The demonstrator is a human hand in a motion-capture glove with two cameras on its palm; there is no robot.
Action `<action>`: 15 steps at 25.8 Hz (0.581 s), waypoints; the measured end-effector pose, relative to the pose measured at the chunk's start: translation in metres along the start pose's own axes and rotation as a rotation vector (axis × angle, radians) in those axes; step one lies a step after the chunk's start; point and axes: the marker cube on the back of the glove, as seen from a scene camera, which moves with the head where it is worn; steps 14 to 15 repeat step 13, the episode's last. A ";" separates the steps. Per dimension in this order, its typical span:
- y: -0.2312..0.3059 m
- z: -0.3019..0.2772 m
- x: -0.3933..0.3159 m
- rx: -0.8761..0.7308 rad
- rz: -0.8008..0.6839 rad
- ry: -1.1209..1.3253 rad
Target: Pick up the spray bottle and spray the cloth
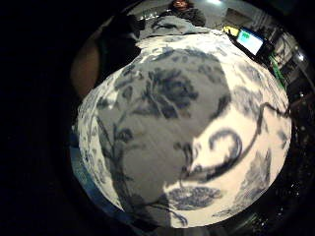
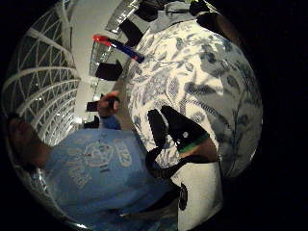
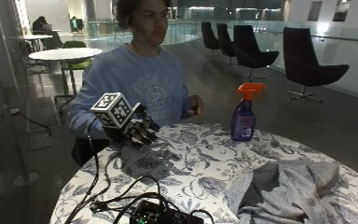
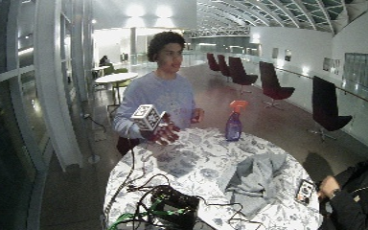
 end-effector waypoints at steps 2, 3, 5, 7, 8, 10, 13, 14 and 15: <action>0.013 0.002 0.009 0.010 0.035 0.010; 0.017 0.003 0.012 0.016 0.049 0.016; 0.023 0.003 0.017 0.025 0.066 0.024; 0.026 0.002 0.018 0.028 0.072 0.029; 0.026 0.001 0.019 0.028 0.072 0.031; 0.025 -0.001 0.019 0.028 0.070 0.040; 0.023 -0.002 0.019 0.029 0.070 0.051; 0.023 -0.002 0.019 0.029 0.070 0.051; 0.023 -0.002 0.019 0.029 0.070 0.051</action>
